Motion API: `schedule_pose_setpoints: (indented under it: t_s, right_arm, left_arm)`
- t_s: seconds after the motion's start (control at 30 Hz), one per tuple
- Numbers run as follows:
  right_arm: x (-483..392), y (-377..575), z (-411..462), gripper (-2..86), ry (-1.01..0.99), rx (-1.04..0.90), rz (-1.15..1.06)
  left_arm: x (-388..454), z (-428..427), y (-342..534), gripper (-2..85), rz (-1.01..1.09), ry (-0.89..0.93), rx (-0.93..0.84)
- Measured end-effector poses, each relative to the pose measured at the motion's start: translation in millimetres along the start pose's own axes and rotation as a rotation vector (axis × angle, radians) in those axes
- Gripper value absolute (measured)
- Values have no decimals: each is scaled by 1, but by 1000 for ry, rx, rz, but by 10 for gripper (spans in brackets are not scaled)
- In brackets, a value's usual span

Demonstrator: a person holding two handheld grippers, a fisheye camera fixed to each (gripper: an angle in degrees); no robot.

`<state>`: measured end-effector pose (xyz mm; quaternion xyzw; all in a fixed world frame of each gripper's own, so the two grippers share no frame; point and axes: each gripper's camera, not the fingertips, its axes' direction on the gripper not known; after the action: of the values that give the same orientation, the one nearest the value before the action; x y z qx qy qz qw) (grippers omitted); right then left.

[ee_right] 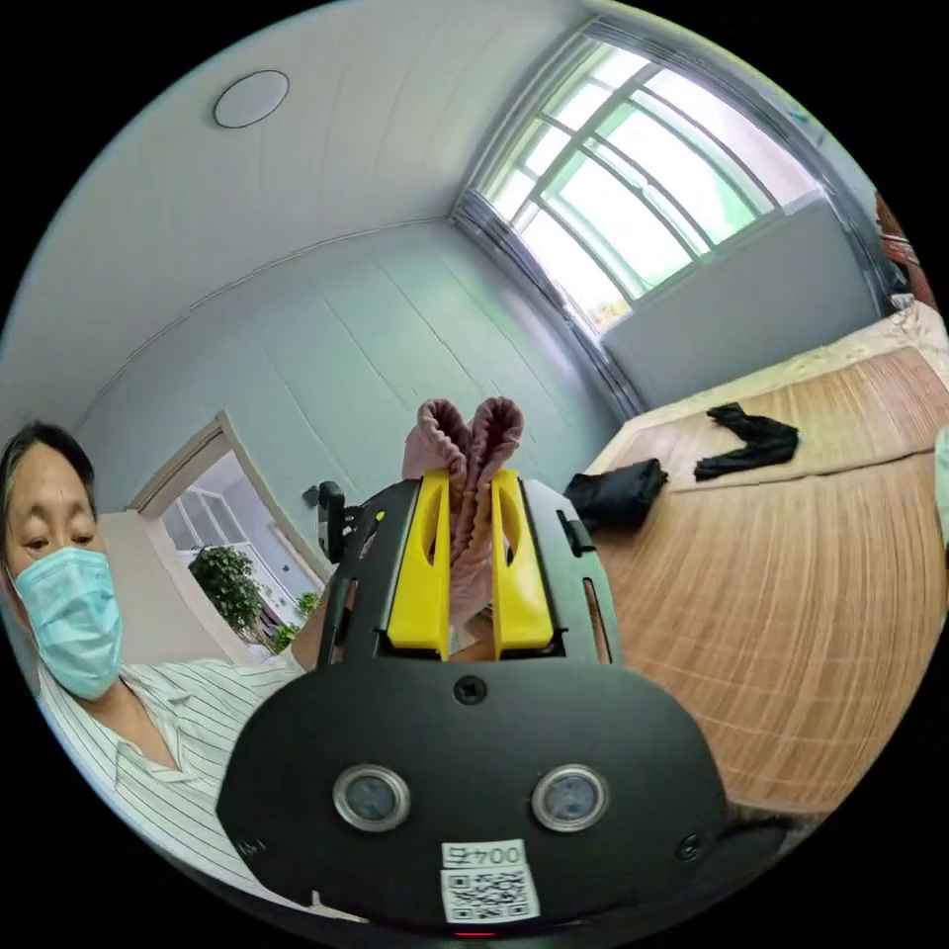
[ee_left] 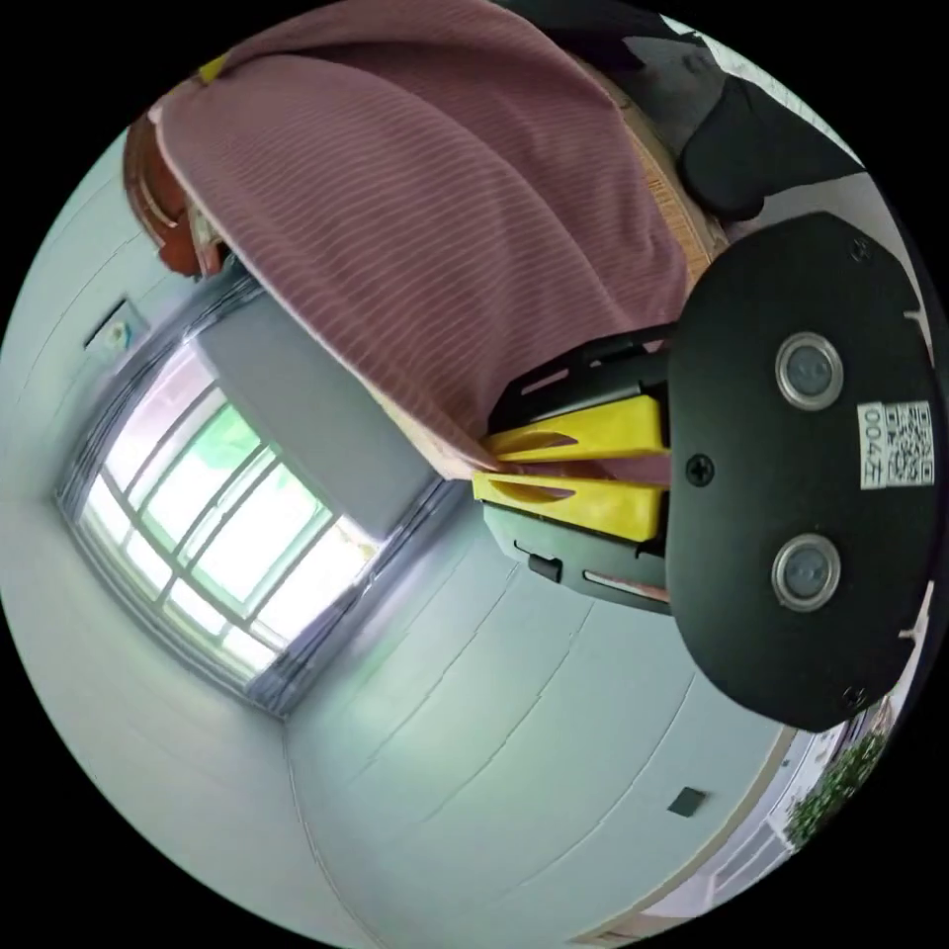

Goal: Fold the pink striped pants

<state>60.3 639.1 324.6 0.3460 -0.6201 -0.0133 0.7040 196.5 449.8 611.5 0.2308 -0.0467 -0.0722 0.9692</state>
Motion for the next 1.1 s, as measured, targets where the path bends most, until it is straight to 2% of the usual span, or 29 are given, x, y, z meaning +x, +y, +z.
schedule_pose_setpoints:
  t_s: [0.07, 0.13, 0.23, 0.4, 0.57, 0.7, 0.77, 0.87, 0.9, 0.97, 1.03, 1.1]
  right_arm:
    - [54, 14, -10, 67, 81, -30, 103]
    - [108, 29, -21, 69, 194, -41, 181]
    - [191, 51, -39, 69, 361, -70, 307]
    - [304, 63, -69, 69, 514, -97, 437]
    - [374, 38, -88, 68, 686, -151, 422]
    - [431, 30, -80, 74, 743, -275, 453]
    - [437, 29, -76, 72, 794, -299, 463]
    - [410, 26, -95, 52, 1032, -150, 456]
    - [386, 25, -99, 52, 1102, -73, 400]
    - [346, 26, -83, 43, 1090, -5, 246]
    - [321, 29, -41, 33, 996, -94, 108]
    - [329, 44, 15, 21, 964, -326, 104]
  left_arm:
    - [80, 46, -24, 10, 81, 55, -22]
    - [176, 101, -57, 9, 105, 203, -66]
    - [268, 148, -105, 7, 122, 336, -138]
    - [358, 189, -187, 6, 227, 436, -170]
    - [423, 207, -252, 8, 390, 533, -152]
    - [467, 243, -287, 10, 392, 591, -280]
    - [474, 249, -295, 11, 402, 553, -274]
    - [485, 253, -301, 13, 462, 490, -259]
    - [490, 254, -303, 14, 503, 456, -249]
    - [499, 256, -306, 16, 565, 406, -245]
    - [510, 262, -312, 20, 664, 347, -257]
    - [510, 269, -318, 20, 712, 349, -279]
